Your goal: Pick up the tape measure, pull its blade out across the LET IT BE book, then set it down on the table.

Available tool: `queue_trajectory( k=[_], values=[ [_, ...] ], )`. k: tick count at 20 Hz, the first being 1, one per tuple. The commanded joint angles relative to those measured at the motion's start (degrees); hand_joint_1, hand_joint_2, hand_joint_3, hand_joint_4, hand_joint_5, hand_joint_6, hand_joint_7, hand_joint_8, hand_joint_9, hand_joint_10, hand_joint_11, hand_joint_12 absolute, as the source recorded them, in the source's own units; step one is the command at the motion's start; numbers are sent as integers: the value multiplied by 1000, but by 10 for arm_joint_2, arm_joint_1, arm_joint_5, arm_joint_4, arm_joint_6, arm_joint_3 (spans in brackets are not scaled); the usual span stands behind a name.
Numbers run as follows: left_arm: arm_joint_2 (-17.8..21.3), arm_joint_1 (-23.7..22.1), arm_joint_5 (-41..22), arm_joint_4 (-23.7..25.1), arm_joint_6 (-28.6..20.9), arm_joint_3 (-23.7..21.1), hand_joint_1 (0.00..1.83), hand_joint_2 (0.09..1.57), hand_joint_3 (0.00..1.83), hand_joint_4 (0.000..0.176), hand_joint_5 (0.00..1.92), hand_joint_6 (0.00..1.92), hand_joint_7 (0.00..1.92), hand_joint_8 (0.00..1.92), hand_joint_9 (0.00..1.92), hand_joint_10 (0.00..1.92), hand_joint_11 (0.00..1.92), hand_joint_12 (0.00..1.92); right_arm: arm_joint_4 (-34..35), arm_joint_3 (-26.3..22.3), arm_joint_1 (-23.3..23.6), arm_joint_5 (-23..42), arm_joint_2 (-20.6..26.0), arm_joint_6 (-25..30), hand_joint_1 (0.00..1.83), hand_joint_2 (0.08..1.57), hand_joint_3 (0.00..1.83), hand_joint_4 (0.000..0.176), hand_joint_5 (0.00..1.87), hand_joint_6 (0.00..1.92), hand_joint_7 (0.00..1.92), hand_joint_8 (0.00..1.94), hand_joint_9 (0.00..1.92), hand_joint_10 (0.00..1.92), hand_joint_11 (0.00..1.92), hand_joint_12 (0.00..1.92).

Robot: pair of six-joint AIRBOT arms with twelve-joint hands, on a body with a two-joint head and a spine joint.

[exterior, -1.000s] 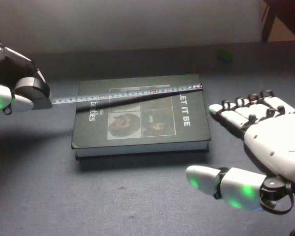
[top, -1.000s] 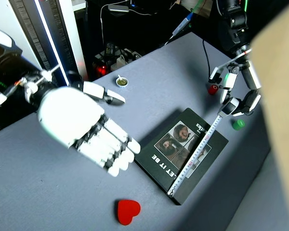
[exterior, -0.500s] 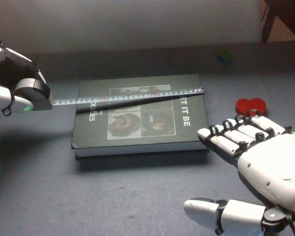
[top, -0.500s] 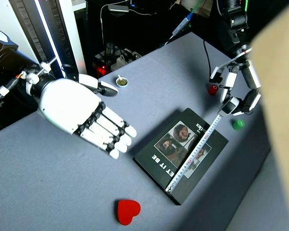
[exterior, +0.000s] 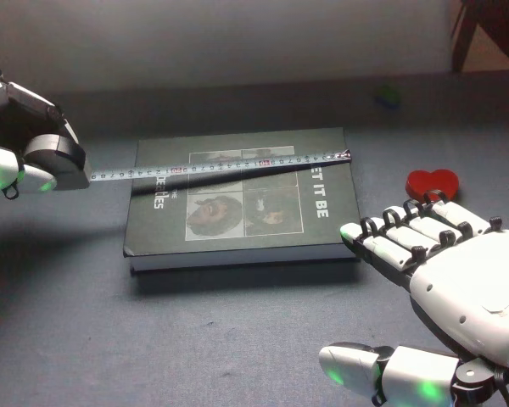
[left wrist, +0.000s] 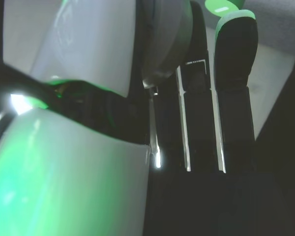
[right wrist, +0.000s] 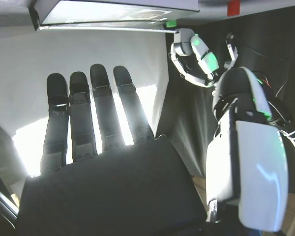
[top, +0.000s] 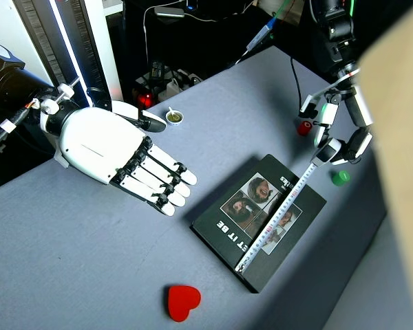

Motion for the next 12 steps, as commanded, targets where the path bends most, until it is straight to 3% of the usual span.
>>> queue_trajectory(
  k=[1, 8, 12],
  values=[
    [-1, -2, -64, -11, -6, 5, 1496, 1063, 0, 0, 915, 911, 1104, 592, 1113, 798, 921, 1425, -43, -3, 2, -42, 1, 5, 0, 1047, 4, 0, 144, 0, 173, 0, 153, 0, 0, 615],
    [0, -8, -72, 2, -18, 8, 1496, 1062, 0, 0, 915, 919, 1104, 588, 1107, 802, 935, 1410, -45, -3, 2, -43, 1, 8, 0, 1048, 2, 0, 160, 5, 188, 4, 162, 3, 0, 653],
    [14, -21, -72, 2, -10, -28, 1496, 1062, 0, 0, 917, 918, 1108, 582, 1110, 798, 933, 1411, -46, -3, 2, -44, 0, 9, 0, 1049, 2, 0, 160, 4, 187, 3, 162, 3, 0, 655]
  ],
)
